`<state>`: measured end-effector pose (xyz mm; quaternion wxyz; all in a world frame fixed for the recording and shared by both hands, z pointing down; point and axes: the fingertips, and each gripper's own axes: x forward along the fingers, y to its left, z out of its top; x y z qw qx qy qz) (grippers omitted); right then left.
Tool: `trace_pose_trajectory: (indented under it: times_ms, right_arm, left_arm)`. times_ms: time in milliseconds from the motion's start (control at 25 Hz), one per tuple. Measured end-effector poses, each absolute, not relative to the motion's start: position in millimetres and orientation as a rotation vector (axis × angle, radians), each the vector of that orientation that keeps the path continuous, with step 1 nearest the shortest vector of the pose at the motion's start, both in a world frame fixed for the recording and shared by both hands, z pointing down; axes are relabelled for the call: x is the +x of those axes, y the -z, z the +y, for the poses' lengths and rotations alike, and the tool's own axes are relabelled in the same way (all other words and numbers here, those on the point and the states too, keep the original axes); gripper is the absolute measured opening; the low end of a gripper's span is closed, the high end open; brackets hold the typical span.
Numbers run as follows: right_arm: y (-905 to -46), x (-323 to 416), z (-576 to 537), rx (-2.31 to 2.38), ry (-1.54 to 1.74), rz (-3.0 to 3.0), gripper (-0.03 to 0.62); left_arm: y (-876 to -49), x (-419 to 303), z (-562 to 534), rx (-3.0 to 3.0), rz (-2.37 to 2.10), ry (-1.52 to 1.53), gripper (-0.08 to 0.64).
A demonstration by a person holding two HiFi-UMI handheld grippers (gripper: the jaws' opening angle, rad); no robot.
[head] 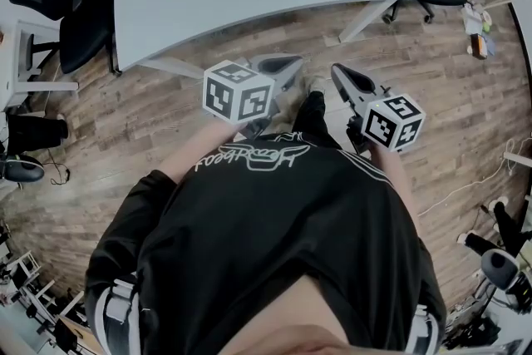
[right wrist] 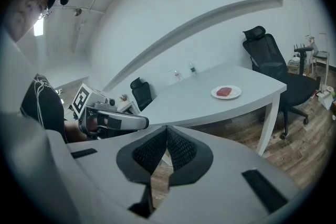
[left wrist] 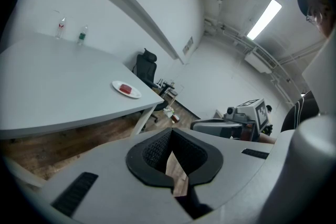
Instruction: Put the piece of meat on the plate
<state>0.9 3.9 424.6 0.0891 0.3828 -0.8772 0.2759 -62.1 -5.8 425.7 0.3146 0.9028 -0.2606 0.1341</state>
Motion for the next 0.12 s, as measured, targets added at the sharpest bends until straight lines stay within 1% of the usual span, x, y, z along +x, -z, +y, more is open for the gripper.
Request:
trace_pose_trajectory:
  times_ms: [120]
  right_arm:
    - [-425.2, 1.5, 5.1, 1.137, -0.817, -2.611, 0.009]
  left_arm:
    - [-426.9, -60.8, -4.1, 2.378, -0.688, -0.354, 0.008]
